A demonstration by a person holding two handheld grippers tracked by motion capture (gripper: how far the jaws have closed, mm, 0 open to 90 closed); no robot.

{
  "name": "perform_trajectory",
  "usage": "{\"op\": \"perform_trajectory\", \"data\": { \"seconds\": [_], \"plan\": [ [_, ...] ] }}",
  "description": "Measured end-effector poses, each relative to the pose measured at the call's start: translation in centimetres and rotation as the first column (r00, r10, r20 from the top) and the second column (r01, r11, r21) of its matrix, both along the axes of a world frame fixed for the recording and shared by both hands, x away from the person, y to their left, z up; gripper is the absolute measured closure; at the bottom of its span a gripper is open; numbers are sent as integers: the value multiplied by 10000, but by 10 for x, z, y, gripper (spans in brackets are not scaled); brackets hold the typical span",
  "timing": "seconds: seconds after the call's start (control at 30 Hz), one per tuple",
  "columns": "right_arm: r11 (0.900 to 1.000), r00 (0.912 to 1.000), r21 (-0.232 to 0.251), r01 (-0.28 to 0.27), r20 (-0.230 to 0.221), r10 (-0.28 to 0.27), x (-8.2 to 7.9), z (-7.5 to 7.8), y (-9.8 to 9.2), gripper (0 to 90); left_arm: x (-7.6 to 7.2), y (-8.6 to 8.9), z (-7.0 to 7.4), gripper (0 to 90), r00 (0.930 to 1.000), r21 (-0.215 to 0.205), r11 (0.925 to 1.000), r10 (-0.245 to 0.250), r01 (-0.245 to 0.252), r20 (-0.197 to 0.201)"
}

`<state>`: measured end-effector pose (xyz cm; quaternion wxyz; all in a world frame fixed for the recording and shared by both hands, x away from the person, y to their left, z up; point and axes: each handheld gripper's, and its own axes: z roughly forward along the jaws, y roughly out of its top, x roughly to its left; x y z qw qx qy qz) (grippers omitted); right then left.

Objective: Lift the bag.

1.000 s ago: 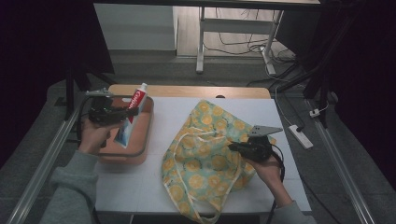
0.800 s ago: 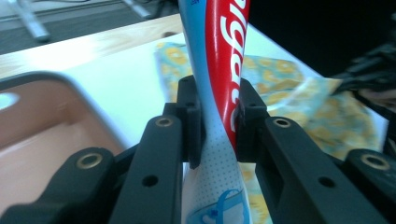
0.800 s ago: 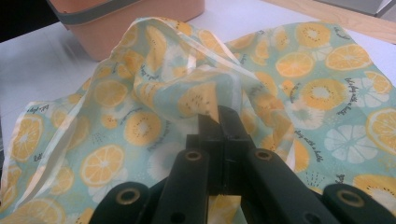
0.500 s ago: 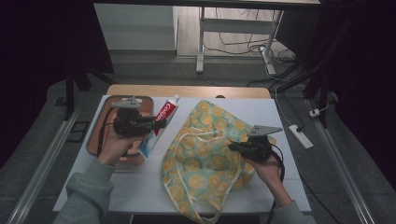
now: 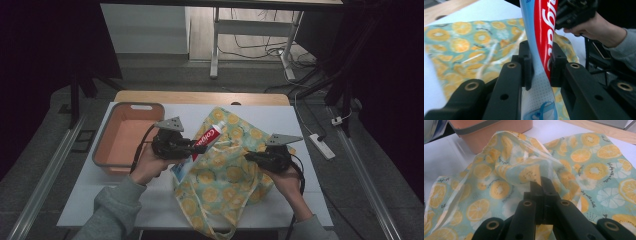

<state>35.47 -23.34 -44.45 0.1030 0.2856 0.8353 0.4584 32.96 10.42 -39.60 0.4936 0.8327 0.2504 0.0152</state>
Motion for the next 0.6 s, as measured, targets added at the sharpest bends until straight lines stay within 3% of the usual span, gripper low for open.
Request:
{"op": "perform_trajectory", "data": {
  "seconds": [0.13, 0.3, 0.6],
  "plan": [
    [10000, 10000, 7, 18, 6, -18, 0, 0, 0, 893, 1, -11, -7, 755, 9989, -144, 9990, -431, 429, -201],
    [10000, 10000, 30, 16, 13, -16, 0, 0, 0, 893, -1, -26, -16, 755, 9966, 63, 9969, -779, 781, -279],
    [9998, 10000, 215, -23, -63, 24, 0, 1, -1, 893, -4, -50, -30, 755, 9902, 791, 9870, -1393, 1397, -110]
  ]
}}
